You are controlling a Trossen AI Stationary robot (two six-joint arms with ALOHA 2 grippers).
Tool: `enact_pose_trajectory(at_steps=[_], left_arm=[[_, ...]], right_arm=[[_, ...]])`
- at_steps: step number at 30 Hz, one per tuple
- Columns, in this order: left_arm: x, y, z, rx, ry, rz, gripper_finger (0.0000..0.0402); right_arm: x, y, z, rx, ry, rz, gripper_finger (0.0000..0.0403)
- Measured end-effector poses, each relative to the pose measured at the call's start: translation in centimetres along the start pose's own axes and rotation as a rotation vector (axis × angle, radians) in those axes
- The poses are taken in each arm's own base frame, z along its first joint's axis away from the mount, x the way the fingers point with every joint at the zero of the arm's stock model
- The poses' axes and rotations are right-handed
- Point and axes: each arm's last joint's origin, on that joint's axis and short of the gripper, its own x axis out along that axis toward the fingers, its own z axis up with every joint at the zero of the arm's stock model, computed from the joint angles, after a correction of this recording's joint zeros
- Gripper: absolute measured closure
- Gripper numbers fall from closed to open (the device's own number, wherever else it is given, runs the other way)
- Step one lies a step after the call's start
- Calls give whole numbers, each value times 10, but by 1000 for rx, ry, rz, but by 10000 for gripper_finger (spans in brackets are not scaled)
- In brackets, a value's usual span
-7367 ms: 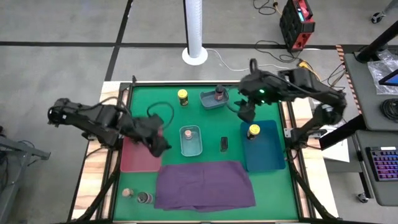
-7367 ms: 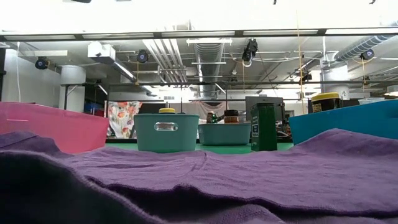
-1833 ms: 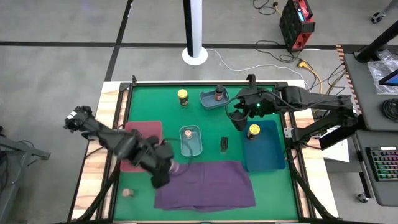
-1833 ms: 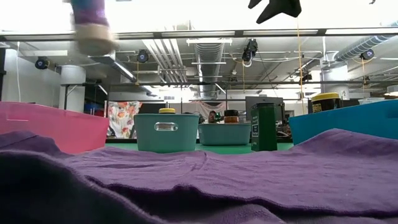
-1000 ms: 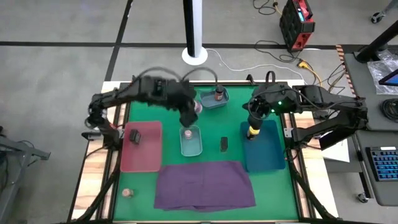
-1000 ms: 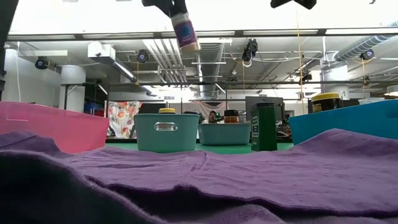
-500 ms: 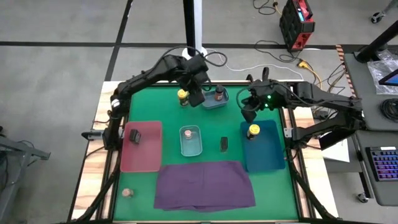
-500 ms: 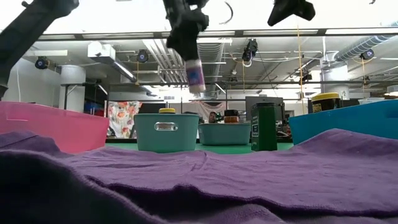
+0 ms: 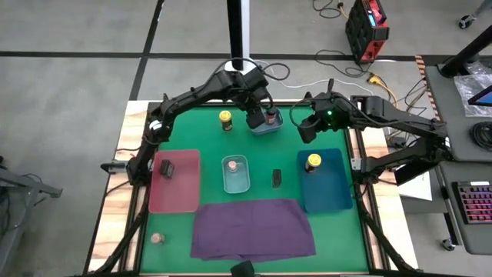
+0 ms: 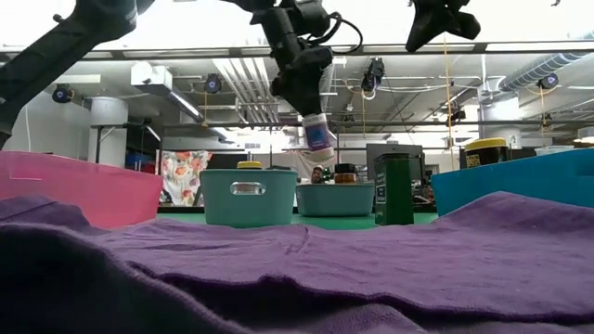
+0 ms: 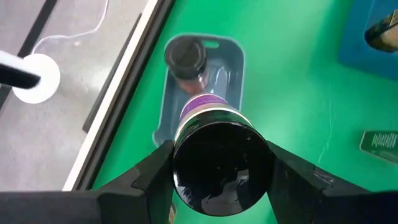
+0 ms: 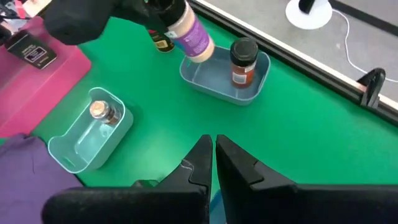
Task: Sort spices by type
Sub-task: Put the black seasoning bottle into the gray bin
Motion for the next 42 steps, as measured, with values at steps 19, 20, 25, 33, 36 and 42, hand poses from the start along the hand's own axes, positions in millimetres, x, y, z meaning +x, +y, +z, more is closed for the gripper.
enact_pose_trajectory(at_steps=[19,20,25,33,36,42], left_arm=[[26,17,0,40,31,5,215],[30,16,-2,45,48,3,215],[50,16,-5,55,101,-2,215],[67,16,-7,85,141,-11,215],[73,16,-9,92,157,-14,215],[82,17,-11,97,179,-45,215]], right_arm=[[2,-5,1,64,7,-21,390],[2,-5,1,65,6,-22,390],[2,-6,1,67,9,-25,390],[2,-6,1,64,12,-28,390],[2,-6,1,74,14,-29,390],[2,-7,-1,119,31,-39,390]])
